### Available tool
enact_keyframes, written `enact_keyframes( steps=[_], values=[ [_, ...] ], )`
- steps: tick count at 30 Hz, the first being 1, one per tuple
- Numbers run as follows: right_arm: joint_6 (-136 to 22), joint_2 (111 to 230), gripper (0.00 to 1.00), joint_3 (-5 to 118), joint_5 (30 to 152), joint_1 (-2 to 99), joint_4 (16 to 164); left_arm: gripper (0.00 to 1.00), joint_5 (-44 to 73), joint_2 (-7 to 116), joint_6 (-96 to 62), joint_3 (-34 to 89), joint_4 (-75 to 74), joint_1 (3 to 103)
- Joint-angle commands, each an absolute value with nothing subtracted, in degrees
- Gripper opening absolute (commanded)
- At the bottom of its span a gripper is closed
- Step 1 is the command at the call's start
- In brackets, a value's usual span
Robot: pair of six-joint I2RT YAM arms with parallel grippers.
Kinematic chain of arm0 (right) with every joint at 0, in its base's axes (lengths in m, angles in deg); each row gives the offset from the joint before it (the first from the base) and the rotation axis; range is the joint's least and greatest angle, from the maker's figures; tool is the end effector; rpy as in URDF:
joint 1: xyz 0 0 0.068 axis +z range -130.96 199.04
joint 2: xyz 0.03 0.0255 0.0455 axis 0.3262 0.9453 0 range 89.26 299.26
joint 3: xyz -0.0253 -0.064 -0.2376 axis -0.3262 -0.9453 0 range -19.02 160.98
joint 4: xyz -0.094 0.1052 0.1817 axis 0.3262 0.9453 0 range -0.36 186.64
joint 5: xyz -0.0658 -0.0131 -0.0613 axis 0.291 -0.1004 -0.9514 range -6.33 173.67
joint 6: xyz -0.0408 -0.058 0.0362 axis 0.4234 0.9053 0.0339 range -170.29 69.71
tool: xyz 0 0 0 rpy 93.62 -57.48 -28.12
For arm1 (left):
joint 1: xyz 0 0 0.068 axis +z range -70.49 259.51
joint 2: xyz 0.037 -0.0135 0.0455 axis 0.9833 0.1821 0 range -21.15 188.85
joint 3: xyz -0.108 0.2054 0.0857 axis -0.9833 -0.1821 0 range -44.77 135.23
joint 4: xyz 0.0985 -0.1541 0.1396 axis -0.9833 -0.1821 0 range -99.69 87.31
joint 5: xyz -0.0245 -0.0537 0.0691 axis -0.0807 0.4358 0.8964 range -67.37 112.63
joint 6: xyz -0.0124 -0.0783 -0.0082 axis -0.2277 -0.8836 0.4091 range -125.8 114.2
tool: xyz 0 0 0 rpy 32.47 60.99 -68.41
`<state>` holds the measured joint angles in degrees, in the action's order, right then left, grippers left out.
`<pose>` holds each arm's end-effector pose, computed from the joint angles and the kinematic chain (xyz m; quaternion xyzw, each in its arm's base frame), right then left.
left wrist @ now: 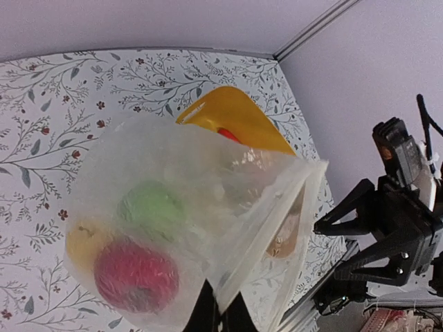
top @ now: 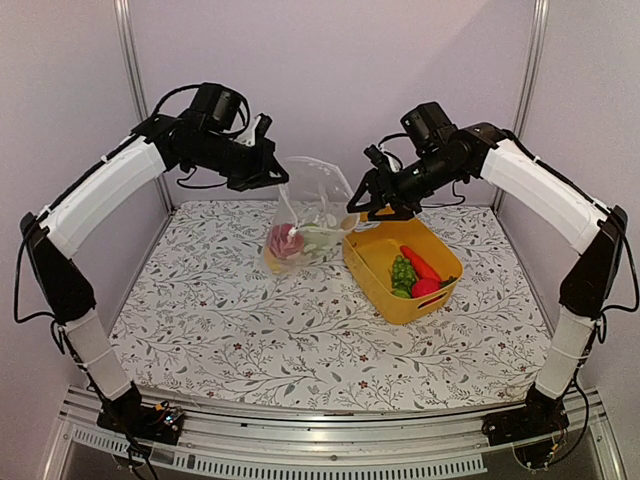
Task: Place the food in the zip-top bag and seal the zipper
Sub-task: Adjust the zipper food storage bag at the center of the board, then pick up the fake fruit from the bin.
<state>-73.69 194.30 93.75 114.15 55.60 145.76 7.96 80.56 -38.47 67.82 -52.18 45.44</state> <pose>0.2774 0.2491 0.3313 -0.1962 0.8852 0.3841 0.1741 0.3001 -0.2239 0.3574 0.0663 0.8930 -0.3326 0.2959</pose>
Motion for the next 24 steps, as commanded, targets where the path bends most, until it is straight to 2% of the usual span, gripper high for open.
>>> enact_keyframes(
  steps=[1,8,24],
  values=[
    [-71.09,193.25,0.64,91.45,110.34,53.09,150.22,0.0,3.93,84.66,-40.8,59.99,-53.66,48.19],
    [-63.59,196.06,0.69,91.21,100.18,51.98,158.63,0.0,6.79,85.06,-36.42,53.9,-55.48,46.16],
    [-61.02,198.72,0.76,81.74,91.38,49.19,161.79,0.0,5.48,84.97,-37.0,59.09,-55.86,45.76]
  ],
)
